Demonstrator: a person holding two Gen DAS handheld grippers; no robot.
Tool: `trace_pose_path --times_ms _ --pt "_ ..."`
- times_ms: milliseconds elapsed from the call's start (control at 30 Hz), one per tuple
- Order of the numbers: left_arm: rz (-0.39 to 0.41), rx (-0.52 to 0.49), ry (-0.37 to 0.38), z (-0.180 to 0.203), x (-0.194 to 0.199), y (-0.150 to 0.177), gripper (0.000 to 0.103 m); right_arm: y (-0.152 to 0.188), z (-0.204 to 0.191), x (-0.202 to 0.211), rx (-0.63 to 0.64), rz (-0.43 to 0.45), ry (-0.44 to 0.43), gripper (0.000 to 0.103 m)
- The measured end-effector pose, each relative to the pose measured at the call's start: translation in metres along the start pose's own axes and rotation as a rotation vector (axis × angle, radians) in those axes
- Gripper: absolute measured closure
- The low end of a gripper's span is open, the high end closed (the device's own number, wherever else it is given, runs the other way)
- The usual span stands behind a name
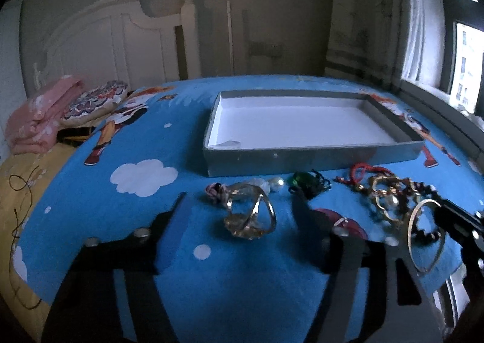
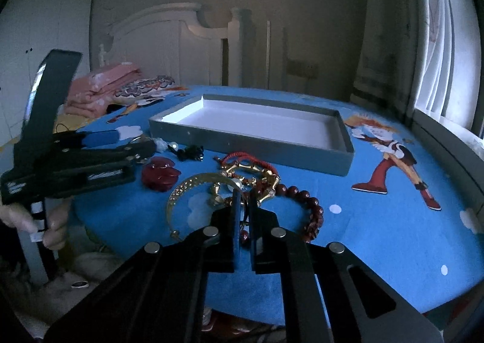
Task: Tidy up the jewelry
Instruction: 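Grasp the gold bangle with the right tool while the left tool grasps a gold ring, then carry bangle and ring into the white tray and open both tools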
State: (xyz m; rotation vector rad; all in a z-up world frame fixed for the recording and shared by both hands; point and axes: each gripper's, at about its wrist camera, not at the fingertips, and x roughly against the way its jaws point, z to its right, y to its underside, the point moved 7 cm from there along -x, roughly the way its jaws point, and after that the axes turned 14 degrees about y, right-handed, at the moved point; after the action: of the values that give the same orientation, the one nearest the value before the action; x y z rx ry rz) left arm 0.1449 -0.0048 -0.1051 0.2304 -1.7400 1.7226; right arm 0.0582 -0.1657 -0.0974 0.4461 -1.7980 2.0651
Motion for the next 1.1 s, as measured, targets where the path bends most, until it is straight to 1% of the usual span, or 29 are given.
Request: trace_pose_path --times_ms 33,67,133,233,333,400,567,733,1100 --pt "-0.027 0.005 0.012 0.0 -0.007 0.001 0.072 0.0 0.001 0.0 -0.003 0.003 0.003 0.098" --pt "-0.041 0.013 0.023 0.0 -0.01 0.003 0.077 0.0 0.001 0.001 -0.004 0.005 0.006 0.098" --pt "-0.027 0.013 0.026 -0.001 -0.009 0.004 0.079 -0.001 0.002 0.0 -0.004 0.006 0.01 0.098" --pt "0.007 -0.025 0.02 0.001 0.0 0.006 0.079 0.0 0.001 0.0 -0.003 0.005 0.011 0.098" --pt "0.042 -0.037 0.034 0.002 0.012 0.006 0.079 -0.002 0.001 0.001 -0.001 0.012 0.017 0.098" --pt "0.064 -0.046 0.028 0.002 0.021 0.005 0.079 -0.003 0.001 0.002 -0.001 0.019 0.022 0.098" --pt "0.074 -0.035 0.021 -0.001 0.029 0.004 0.079 -0.006 0.0 0.001 -0.007 0.019 0.028 0.098" --pt "0.084 -0.045 0.024 0.001 0.03 0.0 0.079 -0.017 0.003 -0.004 -0.013 0.023 0.038 0.098" --pt "0.109 -0.085 0.013 0.01 0.021 -0.031 0.079 -0.045 0.007 -0.031 -0.002 0.005 0.079 0.098"
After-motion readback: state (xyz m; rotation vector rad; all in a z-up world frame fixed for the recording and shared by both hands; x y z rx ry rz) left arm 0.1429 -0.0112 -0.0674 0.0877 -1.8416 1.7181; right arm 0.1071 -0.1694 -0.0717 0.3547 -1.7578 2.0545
